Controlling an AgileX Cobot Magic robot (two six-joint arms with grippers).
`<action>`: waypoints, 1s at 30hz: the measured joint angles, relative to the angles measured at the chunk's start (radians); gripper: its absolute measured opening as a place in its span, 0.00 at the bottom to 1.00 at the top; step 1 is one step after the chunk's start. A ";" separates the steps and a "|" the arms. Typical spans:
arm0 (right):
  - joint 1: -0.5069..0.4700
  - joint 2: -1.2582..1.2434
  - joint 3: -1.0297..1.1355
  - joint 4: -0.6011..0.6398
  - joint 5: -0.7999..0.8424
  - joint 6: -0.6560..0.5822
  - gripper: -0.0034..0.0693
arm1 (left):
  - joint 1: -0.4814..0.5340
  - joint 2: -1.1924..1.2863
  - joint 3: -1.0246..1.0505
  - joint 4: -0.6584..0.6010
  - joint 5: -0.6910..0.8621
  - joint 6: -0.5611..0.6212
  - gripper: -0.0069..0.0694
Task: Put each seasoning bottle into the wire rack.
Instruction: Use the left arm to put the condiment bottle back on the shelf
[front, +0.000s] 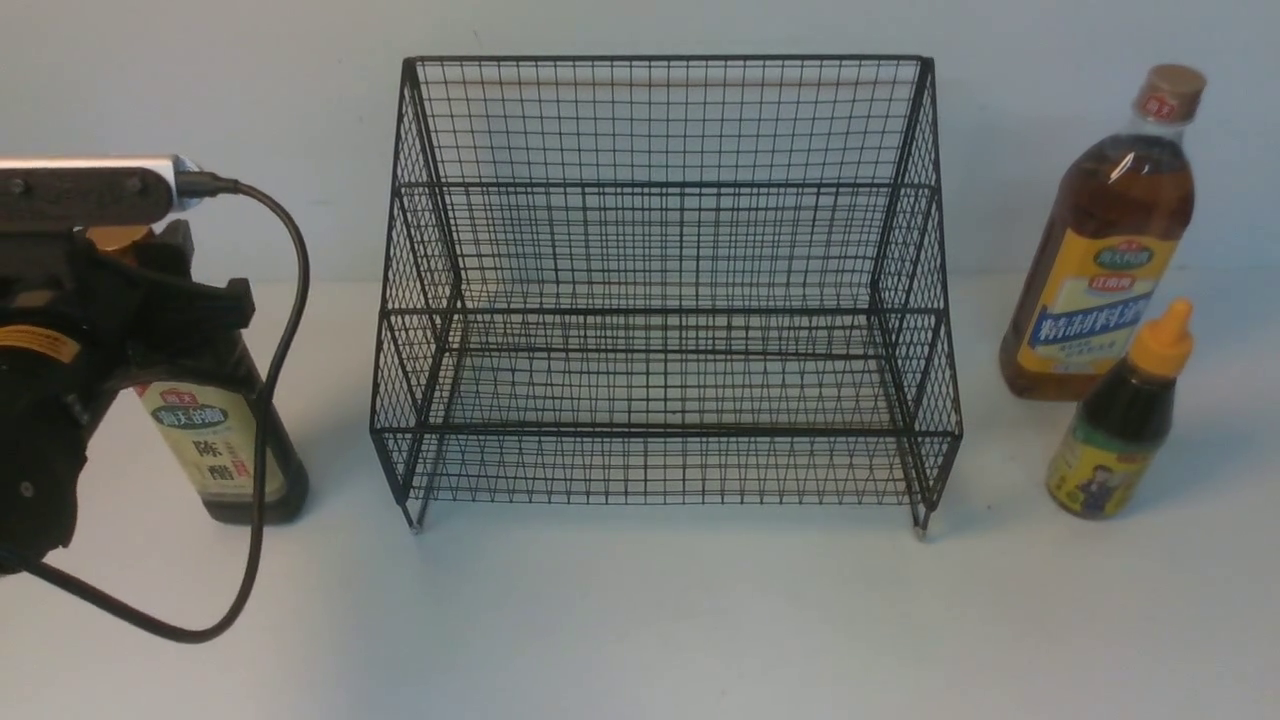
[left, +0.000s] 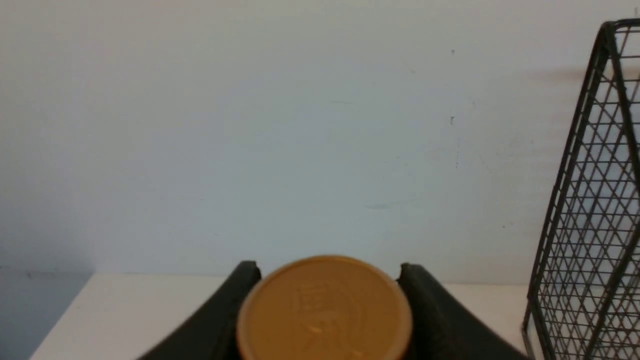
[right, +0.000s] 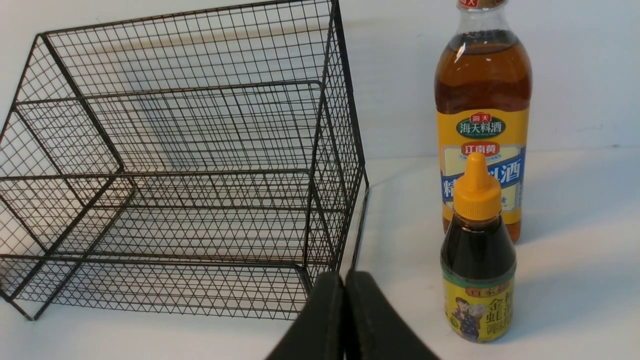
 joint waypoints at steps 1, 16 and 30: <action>0.000 0.000 0.000 0.000 0.005 0.000 0.03 | 0.001 -0.004 0.000 0.033 0.009 -0.021 0.50; 0.000 0.000 0.000 0.000 0.033 0.000 0.03 | 0.001 -0.235 -0.194 0.218 0.621 -0.158 0.50; 0.000 0.000 0.000 0.000 0.033 0.000 0.03 | -0.209 -0.289 -0.379 0.218 0.671 -0.160 0.50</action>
